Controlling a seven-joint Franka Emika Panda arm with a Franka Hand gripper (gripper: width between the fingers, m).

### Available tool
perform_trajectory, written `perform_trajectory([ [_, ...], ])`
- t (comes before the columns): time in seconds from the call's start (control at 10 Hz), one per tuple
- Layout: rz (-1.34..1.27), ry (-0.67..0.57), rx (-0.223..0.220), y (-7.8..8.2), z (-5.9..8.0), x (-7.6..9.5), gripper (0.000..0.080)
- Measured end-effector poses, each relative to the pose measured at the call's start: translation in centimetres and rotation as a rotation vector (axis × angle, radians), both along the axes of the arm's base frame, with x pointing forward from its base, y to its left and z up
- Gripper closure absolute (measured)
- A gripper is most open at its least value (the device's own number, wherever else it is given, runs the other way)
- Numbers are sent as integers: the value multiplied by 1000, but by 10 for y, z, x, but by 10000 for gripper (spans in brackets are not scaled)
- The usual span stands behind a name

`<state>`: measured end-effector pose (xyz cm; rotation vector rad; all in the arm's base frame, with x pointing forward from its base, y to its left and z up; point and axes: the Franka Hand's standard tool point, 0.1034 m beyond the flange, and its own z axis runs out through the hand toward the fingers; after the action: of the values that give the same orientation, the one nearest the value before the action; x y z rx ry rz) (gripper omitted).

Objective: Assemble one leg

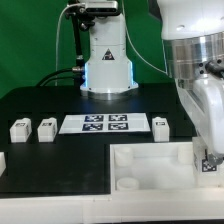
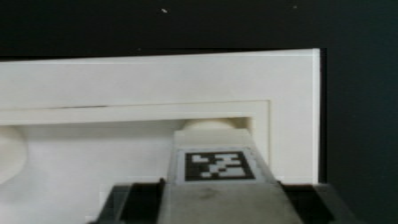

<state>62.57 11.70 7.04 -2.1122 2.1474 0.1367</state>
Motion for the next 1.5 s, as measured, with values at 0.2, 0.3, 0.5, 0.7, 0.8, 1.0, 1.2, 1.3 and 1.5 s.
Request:
perform_trajectory([
  [0.2,33,-3,-1,2,-1,-1,244],
  [0.3,209,-31,-12,6,-2,-4,244],
  [0.5,611,-88,-17,11,-2,-8,170],
  [0.7,787,-114,-22,9,-3,-7,151],
  [0.8,852,-123,-24,9,-3,-7,151],
  [1.0,1258,-156,-68,1,-6,-7,151],
  [1.2,1340,-159,-76,-1,-7,-7,151],
  [1.3,1311,-155,-76,-1,-7,-7,151],
  [1.5,1110,-133,-69,1,-7,-7,423],
])
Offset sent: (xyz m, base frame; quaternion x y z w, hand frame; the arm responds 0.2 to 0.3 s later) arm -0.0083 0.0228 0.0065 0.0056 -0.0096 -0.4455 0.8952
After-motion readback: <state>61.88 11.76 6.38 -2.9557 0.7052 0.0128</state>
